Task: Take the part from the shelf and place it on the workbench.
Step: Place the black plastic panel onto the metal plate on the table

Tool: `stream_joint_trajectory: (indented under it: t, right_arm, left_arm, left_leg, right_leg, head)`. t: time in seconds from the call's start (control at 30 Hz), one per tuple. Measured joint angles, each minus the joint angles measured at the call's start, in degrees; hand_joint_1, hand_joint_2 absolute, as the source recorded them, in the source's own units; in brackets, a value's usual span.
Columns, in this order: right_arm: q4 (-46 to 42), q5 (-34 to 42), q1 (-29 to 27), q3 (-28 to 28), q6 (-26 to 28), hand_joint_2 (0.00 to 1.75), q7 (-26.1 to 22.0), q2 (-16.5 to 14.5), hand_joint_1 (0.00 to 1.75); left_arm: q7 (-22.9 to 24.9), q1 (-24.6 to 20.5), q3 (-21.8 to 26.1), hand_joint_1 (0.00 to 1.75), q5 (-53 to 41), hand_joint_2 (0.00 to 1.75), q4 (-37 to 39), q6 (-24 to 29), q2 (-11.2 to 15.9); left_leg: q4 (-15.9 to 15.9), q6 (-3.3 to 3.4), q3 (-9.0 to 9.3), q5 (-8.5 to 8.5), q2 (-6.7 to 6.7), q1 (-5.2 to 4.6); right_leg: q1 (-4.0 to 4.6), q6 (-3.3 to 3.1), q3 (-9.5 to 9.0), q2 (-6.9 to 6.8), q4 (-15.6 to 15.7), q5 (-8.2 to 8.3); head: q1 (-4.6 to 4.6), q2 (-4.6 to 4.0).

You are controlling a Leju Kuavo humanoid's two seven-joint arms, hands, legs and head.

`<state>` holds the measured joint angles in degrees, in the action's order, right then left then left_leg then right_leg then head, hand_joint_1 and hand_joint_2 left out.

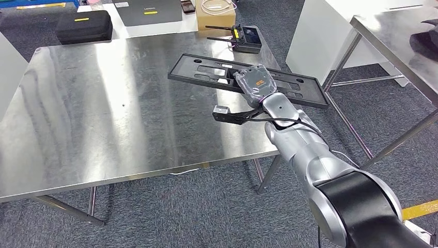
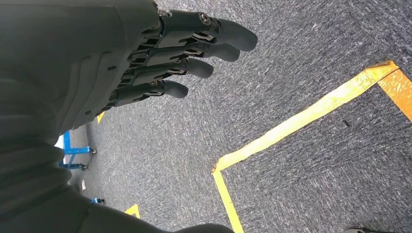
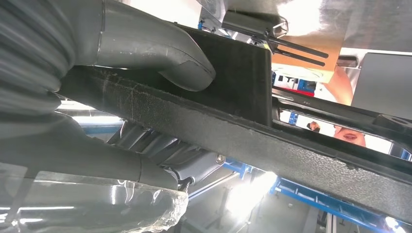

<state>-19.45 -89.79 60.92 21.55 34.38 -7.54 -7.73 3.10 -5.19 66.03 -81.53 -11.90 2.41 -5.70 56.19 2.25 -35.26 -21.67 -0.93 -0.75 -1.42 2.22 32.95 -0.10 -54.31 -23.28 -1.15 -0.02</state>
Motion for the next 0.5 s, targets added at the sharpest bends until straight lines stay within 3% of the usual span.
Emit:
stream_joint_trajectory:
  t: [0.5]
  right_arm:
    - [0.00, 0.45, 0.00, 0.25, 0.56, 1.75, 0.17, 0.50, 1.75]
  left_arm:
    - [0.80, 0.00, 0.24, 0.00, 0.15, 1.75, 0.00, 1.03, 0.02]
  left_leg:
    - [0.00, 0.00, 0.00, 0.00, 0.00, 0.00]
  right_leg:
    - [0.00, 0.00, 0.01, 0.00, 0.00, 0.00]
  head:
    - [0.00, 0.00]
